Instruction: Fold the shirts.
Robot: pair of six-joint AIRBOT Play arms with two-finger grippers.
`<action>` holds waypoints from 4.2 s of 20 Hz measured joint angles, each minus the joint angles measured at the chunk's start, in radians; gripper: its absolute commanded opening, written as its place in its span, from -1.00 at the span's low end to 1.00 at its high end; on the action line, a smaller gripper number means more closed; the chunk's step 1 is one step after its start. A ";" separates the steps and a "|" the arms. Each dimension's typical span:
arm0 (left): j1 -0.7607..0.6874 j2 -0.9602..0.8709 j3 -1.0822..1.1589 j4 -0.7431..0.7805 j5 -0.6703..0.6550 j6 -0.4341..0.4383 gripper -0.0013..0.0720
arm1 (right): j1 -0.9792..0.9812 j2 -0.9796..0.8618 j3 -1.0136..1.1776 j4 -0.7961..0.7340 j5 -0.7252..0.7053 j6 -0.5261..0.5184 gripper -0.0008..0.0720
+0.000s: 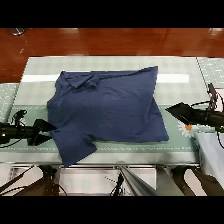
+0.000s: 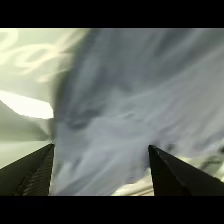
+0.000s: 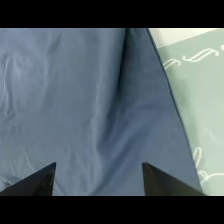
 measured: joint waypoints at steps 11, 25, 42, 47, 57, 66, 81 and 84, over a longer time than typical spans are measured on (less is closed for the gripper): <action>-0.053 -0.003 -0.058 -0.112 0.160 0.103 -0.91 | -0.172 0.001 -0.076 -0.329 0.030 0.171 0.72; -0.055 -0.003 -0.059 -0.120 0.163 0.111 -0.91 | 0.111 -0.335 -0.074 -0.151 -0.013 0.090 -0.92; -0.174 0.367 0.966 -0.563 0.195 0.136 -0.92 | 0.229 -0.277 1.411 -0.208 0.187 0.216 -0.92; -0.182 0.524 1.268 -0.235 0.239 -0.014 -0.91 | 0.229 -0.045 1.505 -0.304 0.213 0.233 -0.92; -0.291 0.727 1.183 0.136 0.165 -0.100 -0.91 | 0.230 0.240 1.323 -0.541 0.350 0.315 -0.93; -0.372 0.527 0.542 -0.010 0.317 -0.054 -0.91 | 0.231 0.103 0.690 -0.485 0.097 0.325 -0.92; -0.548 -0.472 0.914 -0.195 0.425 -0.044 -0.91 | 0.247 -0.860 1.009 -0.166 -0.209 0.281 -0.92; -0.497 -0.501 0.948 -0.201 0.298 -0.050 -0.91 | 0.221 -0.897 1.037 -0.157 -0.132 0.254 -0.92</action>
